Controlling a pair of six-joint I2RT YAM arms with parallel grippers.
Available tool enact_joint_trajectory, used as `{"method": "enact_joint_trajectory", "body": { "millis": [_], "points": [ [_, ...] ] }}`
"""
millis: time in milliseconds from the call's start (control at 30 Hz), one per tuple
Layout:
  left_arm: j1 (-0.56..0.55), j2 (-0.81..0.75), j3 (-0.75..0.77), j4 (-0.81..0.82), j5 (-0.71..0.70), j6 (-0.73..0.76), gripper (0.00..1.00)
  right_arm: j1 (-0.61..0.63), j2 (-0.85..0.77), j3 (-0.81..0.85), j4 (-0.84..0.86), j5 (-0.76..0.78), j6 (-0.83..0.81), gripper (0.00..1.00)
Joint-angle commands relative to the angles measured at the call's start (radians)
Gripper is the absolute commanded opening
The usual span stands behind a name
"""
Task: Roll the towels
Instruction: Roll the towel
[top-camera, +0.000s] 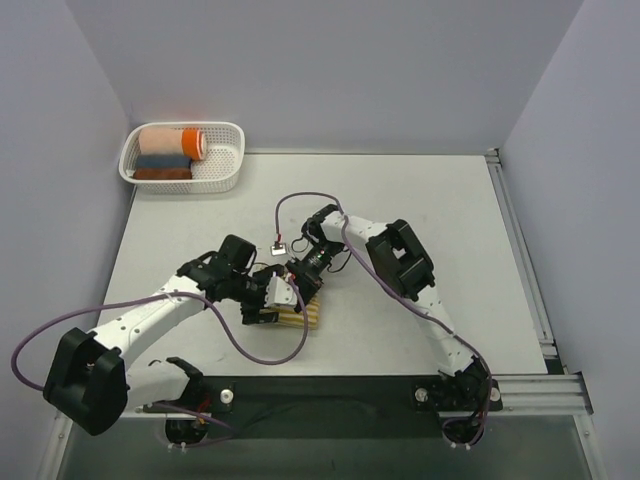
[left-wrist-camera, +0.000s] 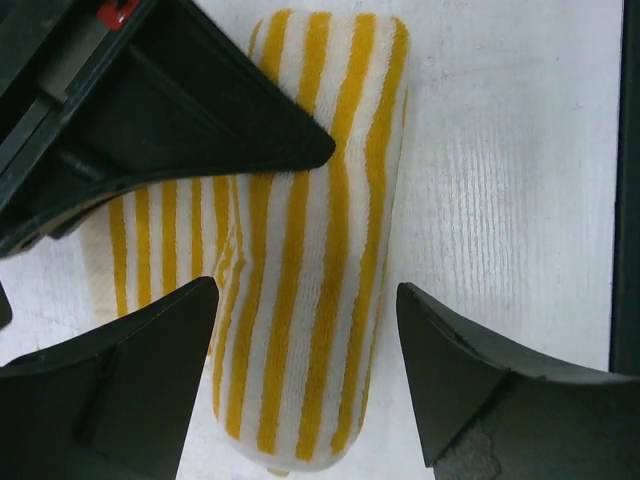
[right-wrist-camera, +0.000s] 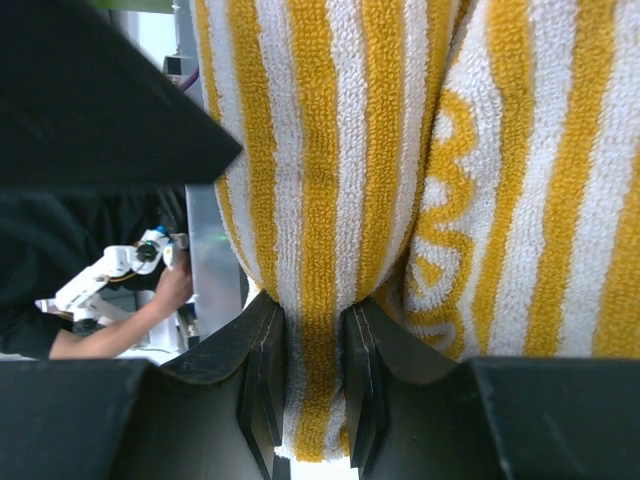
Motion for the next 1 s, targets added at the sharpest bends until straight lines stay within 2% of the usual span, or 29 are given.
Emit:
{"method": "enact_joint_trajectory", "body": {
  "millis": [0, 167, 200, 233, 267, 300, 333, 467, 567, 733, 800, 967],
  "points": [
    [-0.047, 0.006, -0.016, 0.124, -0.052, 0.016, 0.82, 0.012, 0.088, 0.004, -0.028, 0.167, -0.033, 0.00],
    [-0.087, 0.083, -0.039, 0.144, -0.083, 0.005, 0.75, 0.004, 0.101, 0.033, -0.037, 0.191, 0.005, 0.00],
    [-0.087, 0.100, -0.045, 0.146, -0.093, -0.018, 0.72, 0.004, 0.103, 0.053, -0.037, 0.208, 0.036, 0.00],
    [-0.090, 0.135, -0.045, 0.144, -0.119, -0.033, 0.62, 0.000, 0.105, 0.061, -0.037, 0.214, 0.049, 0.00],
    [-0.087, 0.152, -0.039, 0.134, -0.132, -0.051, 0.56, -0.002, 0.101, 0.067, -0.037, 0.225, 0.063, 0.01],
    [-0.085, 0.162, -0.038, 0.123, -0.139, -0.079, 0.52, -0.006, 0.098, 0.070, -0.037, 0.234, 0.073, 0.05],
    [-0.082, 0.172, -0.044, 0.103, -0.144, -0.088, 0.42, -0.011, 0.091, 0.069, -0.037, 0.245, 0.088, 0.19],
    [-0.085, 0.141, -0.076, 0.059, -0.130, -0.124, 0.27, -0.054, 0.068, 0.070, -0.028, 0.260, 0.145, 0.53],
    [-0.087, 0.140, -0.081, 0.026, -0.133, -0.150, 0.22, -0.075, 0.049, 0.073, -0.027, 0.259, 0.169, 0.57],
    [-0.081, 0.216, -0.028, -0.035, -0.083, -0.159, 0.20, -0.123, -0.044, 0.067, 0.022, 0.237, 0.249, 0.59],
    [-0.081, 0.294, 0.019, -0.056, -0.072, -0.158, 0.20, -0.144, -0.115, 0.069, 0.067, 0.265, 0.318, 0.60],
    [-0.006, 0.460, 0.177, -0.197, 0.037, -0.139, 0.20, -0.204, -0.260, 0.066, 0.104, 0.274, 0.373, 0.61]
  ]
}}
